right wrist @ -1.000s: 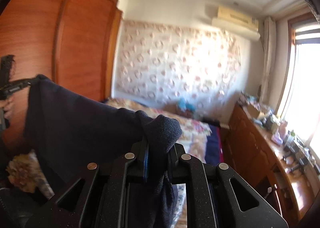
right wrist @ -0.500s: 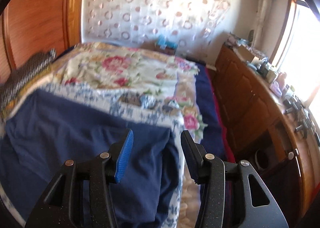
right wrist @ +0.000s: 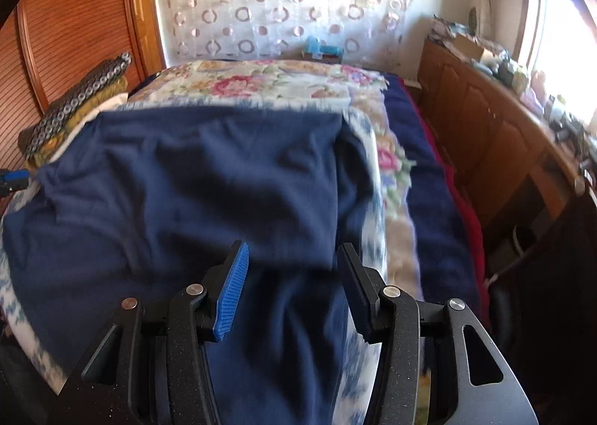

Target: Fold small clothes

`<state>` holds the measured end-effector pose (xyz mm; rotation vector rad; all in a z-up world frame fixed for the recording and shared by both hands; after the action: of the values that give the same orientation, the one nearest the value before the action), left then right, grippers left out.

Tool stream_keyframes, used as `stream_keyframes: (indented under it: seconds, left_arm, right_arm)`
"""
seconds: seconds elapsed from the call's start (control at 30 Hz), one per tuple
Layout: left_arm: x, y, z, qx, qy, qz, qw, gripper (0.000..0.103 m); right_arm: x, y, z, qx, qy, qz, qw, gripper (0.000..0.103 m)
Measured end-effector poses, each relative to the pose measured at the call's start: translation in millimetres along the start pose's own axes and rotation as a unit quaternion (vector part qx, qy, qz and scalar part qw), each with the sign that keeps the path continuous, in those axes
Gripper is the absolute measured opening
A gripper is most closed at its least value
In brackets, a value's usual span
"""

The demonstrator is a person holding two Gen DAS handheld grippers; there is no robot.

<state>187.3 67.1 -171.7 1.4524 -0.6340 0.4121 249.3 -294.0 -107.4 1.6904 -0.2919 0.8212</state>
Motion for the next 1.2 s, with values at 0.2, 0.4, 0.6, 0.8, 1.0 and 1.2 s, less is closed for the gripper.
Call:
stream_keyframes:
  seconds: [0.2,0.4,0.6,0.8,1.0,1.2]
  left_arm:
    - [-31,9,-5,0.002,0.016,-0.009,0.9998,0.04]
    - [-59,29,-10,0.005,0.039,-0.002,0.9992,0.04]
    - [-77,43,-11,0.009,0.048,-0.006,0.9988,0.04]
    - [-92,54,-11,0.002,0.055,0.013,0.9984,0.031]
    - [-86,64,-9,-0.013,0.073,0.03,0.9968,0.004]
    - [-78,85,-11,-0.021,0.083,0.049,0.9951,0.003]
  right_arm:
    - [-39,21,7,-0.009,-0.016,-0.007,1.0,0.05]
    - [-64,38,10,0.011,-0.042,-0.002,0.999,0.05]
    - [-84,43,3,0.002,-0.033,-0.008,0.999,0.05]
    - [-97,40,-4,0.007,-0.029,-0.013,0.999,0.051]
    - [-97,39,-11,0.002,-0.004,-0.013,1.0,0.011]
    - [-88,50,-11,0.012,0.003,-0.001,1.0,0.002]
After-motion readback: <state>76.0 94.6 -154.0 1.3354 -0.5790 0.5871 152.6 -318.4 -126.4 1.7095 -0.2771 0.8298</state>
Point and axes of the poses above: each gripper's, at about its wrist camera, not at the fingertips, and y roughly against the way its jaws point, z to its right, x to its top, the point moved 10 cm from there along -y, roughly the way its jaws point, and after that the axes turned 7 degrees about x, right-handed, at the moved point
